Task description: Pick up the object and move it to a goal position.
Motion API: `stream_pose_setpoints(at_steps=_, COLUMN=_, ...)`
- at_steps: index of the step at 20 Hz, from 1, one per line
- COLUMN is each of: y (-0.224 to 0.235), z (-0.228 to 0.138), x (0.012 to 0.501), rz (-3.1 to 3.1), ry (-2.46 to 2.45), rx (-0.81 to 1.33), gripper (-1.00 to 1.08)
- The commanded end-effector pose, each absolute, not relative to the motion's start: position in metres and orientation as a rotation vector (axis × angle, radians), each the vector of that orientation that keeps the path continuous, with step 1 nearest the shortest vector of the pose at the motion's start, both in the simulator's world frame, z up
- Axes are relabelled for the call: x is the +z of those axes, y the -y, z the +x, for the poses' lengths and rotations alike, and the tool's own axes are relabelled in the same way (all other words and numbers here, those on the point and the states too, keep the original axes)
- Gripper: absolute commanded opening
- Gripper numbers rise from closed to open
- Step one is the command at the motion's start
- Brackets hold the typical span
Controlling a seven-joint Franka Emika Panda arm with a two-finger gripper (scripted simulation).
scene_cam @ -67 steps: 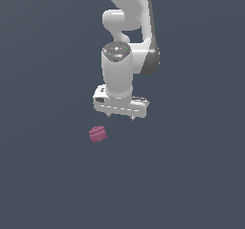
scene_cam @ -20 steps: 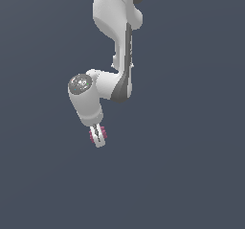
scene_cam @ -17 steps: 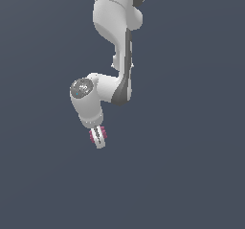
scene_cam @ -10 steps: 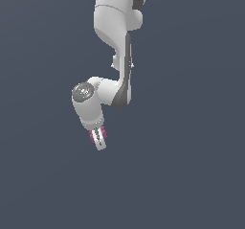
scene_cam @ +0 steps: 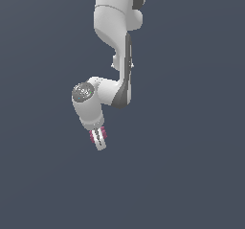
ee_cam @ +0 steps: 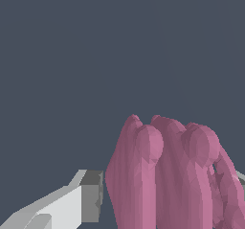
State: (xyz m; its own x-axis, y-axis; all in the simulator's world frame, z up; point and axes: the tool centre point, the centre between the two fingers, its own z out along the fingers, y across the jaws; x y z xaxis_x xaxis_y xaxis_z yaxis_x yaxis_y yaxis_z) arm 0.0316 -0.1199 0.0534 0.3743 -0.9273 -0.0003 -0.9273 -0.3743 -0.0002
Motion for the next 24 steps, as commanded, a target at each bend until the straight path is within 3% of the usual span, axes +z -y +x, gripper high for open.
stream_pose_setpoints(at_steps=1, y=0.12, z=0.031, x=0.053, rz=-2.604, ry=-1.757, rx=0.0, gripper=-1.0)
stream_pose_setpoints(at_steps=12, y=0.089, z=0.017, x=0.071, rz=-2.604, ry=-1.756, rx=0.0, gripper=-1.0)
stream_pose_setpoints(at_steps=24, y=-0.013, z=-0.028, x=0.13, rz=-2.603, ry=-1.756, rx=0.002, gripper=-1.0)
